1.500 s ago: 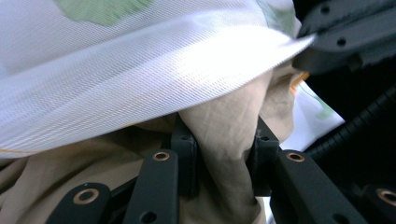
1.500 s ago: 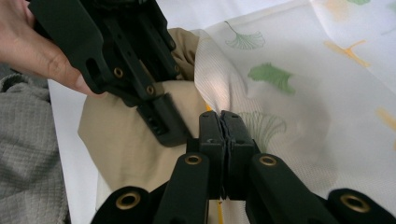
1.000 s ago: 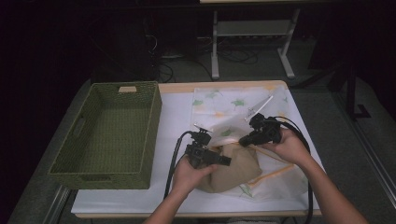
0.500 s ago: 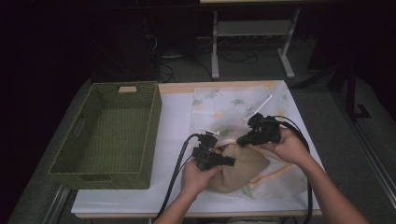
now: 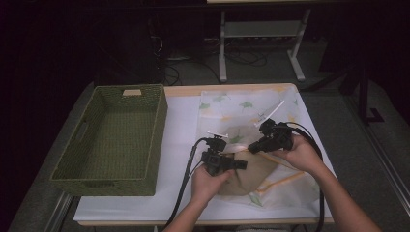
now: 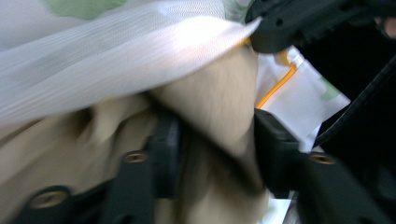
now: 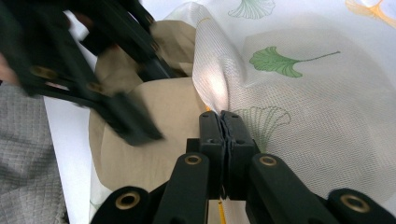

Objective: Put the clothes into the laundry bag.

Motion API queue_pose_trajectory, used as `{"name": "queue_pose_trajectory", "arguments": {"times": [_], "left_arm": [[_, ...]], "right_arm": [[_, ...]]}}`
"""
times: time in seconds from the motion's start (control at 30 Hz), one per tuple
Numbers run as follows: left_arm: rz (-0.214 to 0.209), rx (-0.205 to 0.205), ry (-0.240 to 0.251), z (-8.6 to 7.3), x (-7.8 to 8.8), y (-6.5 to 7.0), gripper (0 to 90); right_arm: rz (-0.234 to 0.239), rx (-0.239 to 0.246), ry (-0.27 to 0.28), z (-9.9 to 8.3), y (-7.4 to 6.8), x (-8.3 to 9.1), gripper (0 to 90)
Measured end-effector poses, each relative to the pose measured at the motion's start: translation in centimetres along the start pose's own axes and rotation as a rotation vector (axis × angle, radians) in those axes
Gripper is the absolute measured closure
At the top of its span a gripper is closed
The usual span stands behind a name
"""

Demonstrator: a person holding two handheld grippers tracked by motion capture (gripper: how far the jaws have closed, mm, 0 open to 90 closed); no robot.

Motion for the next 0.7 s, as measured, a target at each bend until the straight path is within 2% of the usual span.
{"name": "queue_pose_trajectory", "arguments": {"times": [0.03,0.1,0.2,0.27,0.33,0.43,0.5,0.53,0.57,0.63,0.7], "left_arm": [[0.008,-0.013,-0.006,-0.2,0.5,0.0,49.7],[0.015,-0.012,-0.008,-0.4,0.9,0.0,42.3],[-0.001,-0.008,-0.042,-1.4,1.4,0.0,36.7],[0.009,-0.026,-0.073,-2.1,1.0,0.1,35.0],[0.022,-0.026,-0.089,-2.3,0.2,0.0,37.1],[0.038,-0.031,-0.059,-1.9,-0.9,-0.3,54.2],[0.022,-0.033,-0.039,-1.5,-1.6,-0.2,73.5],[0.022,-0.033,-0.039,-1.5,-1.6,-0.2,77.2],[0.003,-0.024,-0.005,-0.9,-2.0,0.1,79.0],[-0.005,-0.023,0.014,-0.2,-2.2,0.5,80.2],[-0.023,0.006,0.057,0.7,-2.5,0.7,80.5]], "right_arm": [[0.0,-0.006,0.001,0.0,0.0,0.0,87.8],[-0.001,-0.004,0.006,0.1,0.2,0.0,87.8],[-0.003,-0.007,0.01,0.2,0.2,-0.1,87.8],[-0.004,-0.01,0.01,0.2,0.2,-0.1,87.8],[-0.003,-0.009,0.009,0.2,0.2,-0.3,87.7],[-0.009,0.002,0.006,0.1,-0.1,-0.4,87.7],[-0.007,0.003,0.001,-0.1,-0.2,-0.4,87.7],[-0.007,0.006,0.001,-0.2,-0.2,-0.4,87.7],[-0.006,0.005,0.0,-0.2,-0.3,-0.2,87.7],[-0.01,0.011,0.004,-0.1,-0.4,0.2,87.7],[-0.019,0.022,0.012,0.1,-0.6,0.9,87.7]]}}
Point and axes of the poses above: each handheld gripper's, and its own axes: x roughly backward along the jaws, z roughly out of its top, y roughly to its right, the point moved 4 cm from there along -x, roughly forward along the jaws, and after that the axes turned 3 degrees about -x, right-handed, at the moved point
